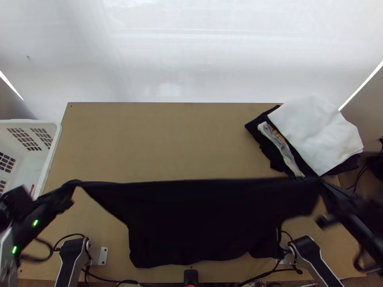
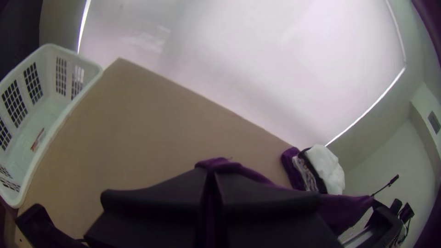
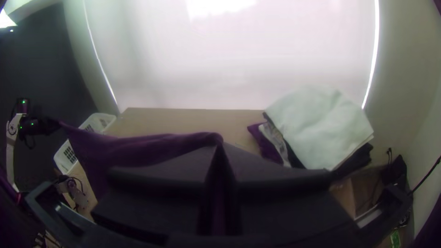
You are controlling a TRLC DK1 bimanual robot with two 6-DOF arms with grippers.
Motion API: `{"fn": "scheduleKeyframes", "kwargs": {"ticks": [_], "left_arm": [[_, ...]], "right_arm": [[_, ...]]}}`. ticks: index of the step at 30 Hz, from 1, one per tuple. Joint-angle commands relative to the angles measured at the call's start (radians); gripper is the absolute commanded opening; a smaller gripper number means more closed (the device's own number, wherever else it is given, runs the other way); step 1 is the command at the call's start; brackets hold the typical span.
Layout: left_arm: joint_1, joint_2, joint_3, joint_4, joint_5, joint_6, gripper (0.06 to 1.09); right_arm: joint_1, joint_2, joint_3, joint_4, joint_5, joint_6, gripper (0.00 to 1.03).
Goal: Fold the t-shirt
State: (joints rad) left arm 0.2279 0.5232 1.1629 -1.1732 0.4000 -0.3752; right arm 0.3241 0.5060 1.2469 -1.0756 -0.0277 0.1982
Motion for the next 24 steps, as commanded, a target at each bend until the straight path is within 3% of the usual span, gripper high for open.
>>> {"fn": "scheduleKeyframes", "kwargs": {"ticks": [1, 4, 9, 15, 24], "left_arm": [[-0.113, 0.247, -0.252, 0.196, -0.116, 0.044, 0.09], [-0.168, 0.396, -0.292, 0.386, -0.193, 0.048, 0.09], [-0.16, 0.718, -0.204, 0.604, -0.196, 0.024, 0.09], [-0.119, 1.087, -0.009, 0.696, -0.227, 0.016, 0.09], [-0.073, 1.359, 0.261, 0.777, -0.262, -0.05, 0.09]], "right_arm": [[0.081, 0.246, -0.202, 0.276, -0.008, 0.003, 0.03], [0.086, 0.378, -0.198, 0.399, -0.021, -0.033, 0.03], [0.055, 0.578, -0.144, 0.542, -0.034, -0.065, 0.03], [-0.034, 0.819, -0.032, 0.634, -0.075, -0.066, 0.03], [-0.115, 1.094, 0.163, 0.655, -0.083, -0.059, 0.03]]}}
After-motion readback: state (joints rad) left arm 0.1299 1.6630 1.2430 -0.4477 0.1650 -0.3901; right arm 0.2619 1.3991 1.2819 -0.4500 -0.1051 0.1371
